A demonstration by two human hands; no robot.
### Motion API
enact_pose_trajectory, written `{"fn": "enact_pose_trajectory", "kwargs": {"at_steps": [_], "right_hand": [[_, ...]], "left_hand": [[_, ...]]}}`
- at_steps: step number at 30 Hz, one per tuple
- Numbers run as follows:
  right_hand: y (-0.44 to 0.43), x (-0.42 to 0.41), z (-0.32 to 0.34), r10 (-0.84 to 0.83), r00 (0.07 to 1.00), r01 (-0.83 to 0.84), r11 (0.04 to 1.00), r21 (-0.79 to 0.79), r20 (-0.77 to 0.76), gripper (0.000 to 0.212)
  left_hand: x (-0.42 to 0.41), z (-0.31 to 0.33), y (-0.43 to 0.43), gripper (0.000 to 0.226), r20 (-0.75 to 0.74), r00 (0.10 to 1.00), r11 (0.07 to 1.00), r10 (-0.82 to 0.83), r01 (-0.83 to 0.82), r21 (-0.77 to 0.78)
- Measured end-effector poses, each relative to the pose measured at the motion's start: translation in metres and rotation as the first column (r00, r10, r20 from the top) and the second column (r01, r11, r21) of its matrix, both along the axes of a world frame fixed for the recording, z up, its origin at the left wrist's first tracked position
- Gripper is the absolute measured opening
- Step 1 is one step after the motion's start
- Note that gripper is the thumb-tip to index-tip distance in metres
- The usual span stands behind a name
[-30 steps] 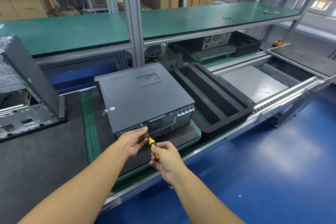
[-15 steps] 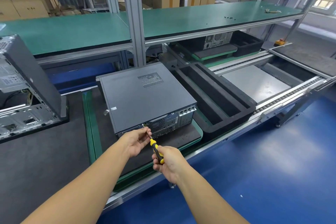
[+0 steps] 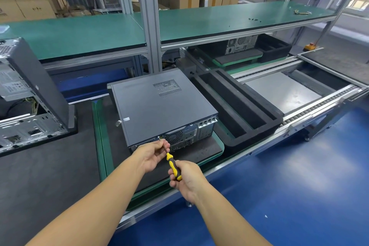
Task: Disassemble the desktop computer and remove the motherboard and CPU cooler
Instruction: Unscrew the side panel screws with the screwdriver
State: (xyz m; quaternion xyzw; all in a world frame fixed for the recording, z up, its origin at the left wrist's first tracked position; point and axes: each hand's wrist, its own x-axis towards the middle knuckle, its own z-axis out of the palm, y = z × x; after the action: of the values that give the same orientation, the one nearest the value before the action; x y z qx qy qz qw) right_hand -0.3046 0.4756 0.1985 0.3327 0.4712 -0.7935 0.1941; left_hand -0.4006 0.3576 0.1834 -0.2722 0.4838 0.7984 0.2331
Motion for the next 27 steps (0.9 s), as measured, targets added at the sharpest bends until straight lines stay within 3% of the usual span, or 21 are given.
{"fn": "enact_pose_trajectory", "kwargs": {"at_steps": [4,14,22,27], "right_hand": [[0.0,-0.001,-0.004,-0.005,0.999,0.007,0.999,0.043,-0.032,0.022],[0.004,0.0,-0.001,0.007,0.996,0.004,0.991,0.131,-0.084,0.017],[0.002,-0.004,0.011,0.089,0.995,-0.086,0.995,-0.059,0.04,0.036],[-0.001,-0.008,0.003,0.101,0.995,-0.098,0.993,0.073,-0.028,0.019]], "left_hand": [[-0.002,0.005,0.0,0.009,0.002,1.0,0.999,0.022,-0.022,0.029],[-0.008,-0.002,0.009,0.019,0.006,0.991,0.99,0.132,-0.132,0.049],[-0.01,-0.006,0.009,0.019,-0.004,0.992,0.991,0.13,-0.13,0.021],[-0.009,-0.005,0.006,0.022,-0.011,0.994,0.994,0.11,-0.11,0.011]]}}
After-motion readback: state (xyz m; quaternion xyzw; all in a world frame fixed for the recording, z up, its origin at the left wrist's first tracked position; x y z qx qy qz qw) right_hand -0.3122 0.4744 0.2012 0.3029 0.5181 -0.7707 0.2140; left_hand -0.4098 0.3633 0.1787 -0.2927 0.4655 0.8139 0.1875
